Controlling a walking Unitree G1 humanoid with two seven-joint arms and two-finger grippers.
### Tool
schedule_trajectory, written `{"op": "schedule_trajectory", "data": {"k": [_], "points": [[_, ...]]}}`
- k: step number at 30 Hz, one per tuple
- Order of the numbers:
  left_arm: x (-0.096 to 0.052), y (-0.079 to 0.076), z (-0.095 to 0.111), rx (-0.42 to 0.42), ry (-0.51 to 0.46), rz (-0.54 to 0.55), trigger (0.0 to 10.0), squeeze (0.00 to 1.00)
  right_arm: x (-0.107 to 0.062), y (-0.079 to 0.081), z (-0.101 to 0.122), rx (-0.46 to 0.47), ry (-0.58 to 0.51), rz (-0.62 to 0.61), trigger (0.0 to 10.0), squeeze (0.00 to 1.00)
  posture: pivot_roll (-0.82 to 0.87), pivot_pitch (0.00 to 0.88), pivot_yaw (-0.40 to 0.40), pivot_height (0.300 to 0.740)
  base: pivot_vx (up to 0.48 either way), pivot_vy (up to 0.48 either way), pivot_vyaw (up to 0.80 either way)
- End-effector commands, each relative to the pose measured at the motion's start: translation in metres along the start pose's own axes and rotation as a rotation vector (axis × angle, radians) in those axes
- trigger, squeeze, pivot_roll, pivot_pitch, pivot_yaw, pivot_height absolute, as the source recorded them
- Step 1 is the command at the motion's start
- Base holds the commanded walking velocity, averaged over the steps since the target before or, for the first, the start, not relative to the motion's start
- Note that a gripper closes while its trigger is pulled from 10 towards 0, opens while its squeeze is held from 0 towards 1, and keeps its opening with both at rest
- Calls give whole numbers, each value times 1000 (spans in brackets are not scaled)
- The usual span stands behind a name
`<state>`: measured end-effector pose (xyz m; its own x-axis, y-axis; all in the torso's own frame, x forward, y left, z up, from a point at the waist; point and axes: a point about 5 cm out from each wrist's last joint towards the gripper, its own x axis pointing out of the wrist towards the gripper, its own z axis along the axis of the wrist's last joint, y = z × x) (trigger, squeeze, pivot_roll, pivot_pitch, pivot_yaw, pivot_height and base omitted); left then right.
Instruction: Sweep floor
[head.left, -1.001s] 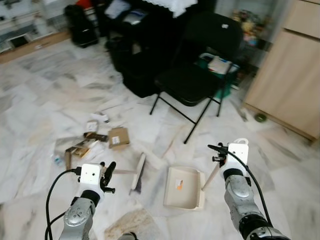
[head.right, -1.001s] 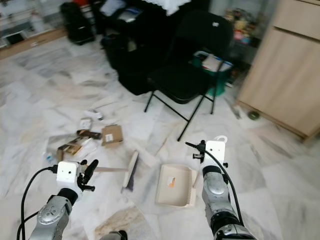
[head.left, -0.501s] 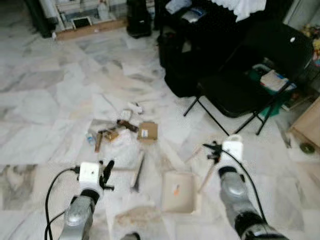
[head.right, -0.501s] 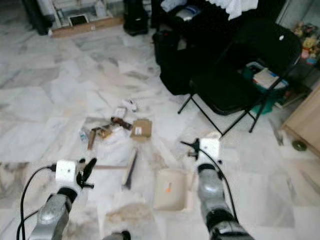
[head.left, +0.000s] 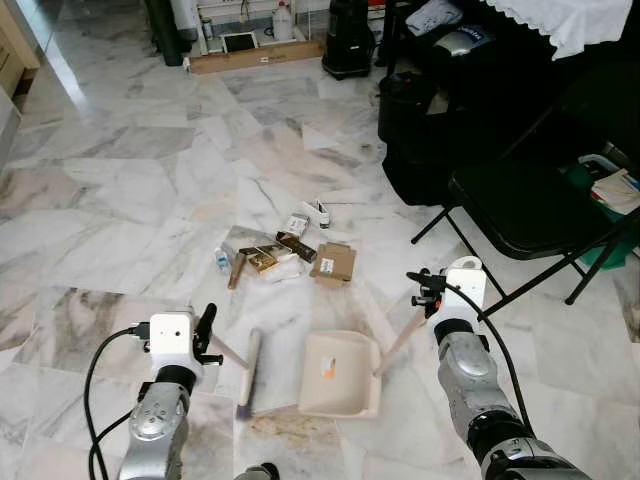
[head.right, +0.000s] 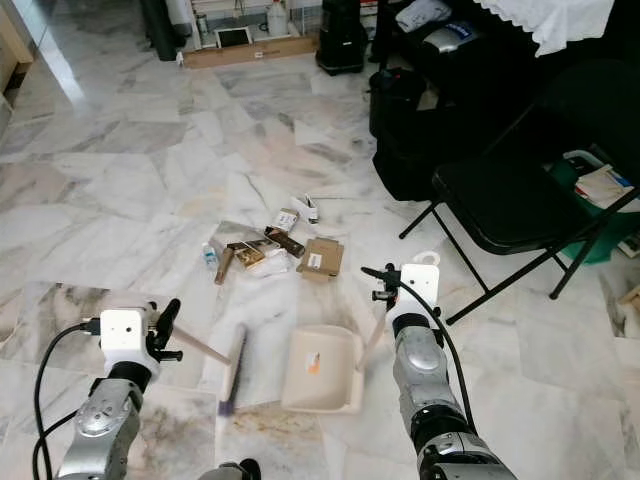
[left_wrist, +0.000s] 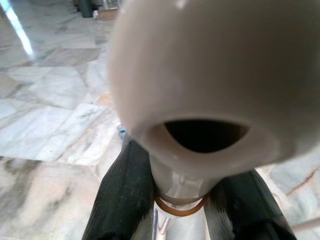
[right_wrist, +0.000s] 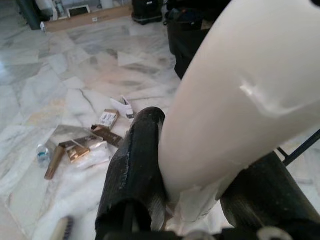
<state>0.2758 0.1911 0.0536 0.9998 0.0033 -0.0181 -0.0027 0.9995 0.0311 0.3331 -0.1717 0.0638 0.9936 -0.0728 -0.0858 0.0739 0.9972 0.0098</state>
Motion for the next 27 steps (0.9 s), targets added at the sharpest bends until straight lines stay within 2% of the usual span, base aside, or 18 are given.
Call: {"op": "schedule_trajectory", "data": {"k": [1,13,16,20,27], "points": [[3,-3,5,19,-19,-18,10000,0,5,-1,13,-3,-47,-5,10000,0,82,114,-12,740,0,0,0],[8,-7,9,20,-36,-13,10000,0,3,-1,4,-5,8,-8,10000,0,79,89,-18,740,0,0,0],[7,-7,9,13,-39,-17,10000,0,2,0,4,-2,2,0,10000,0,79,83,-17,740,0,0,-533],[7,-7,9,13,-39,-19,10000,0,2,1,4,-14,-8,8,10000,0,81,80,-15,740,0,0,0],[8,-4,11,14,-45,-19,10000,0,1,4,4,-8,-9,10,10000,0,84,92,-12,740,281,0,0]]}}
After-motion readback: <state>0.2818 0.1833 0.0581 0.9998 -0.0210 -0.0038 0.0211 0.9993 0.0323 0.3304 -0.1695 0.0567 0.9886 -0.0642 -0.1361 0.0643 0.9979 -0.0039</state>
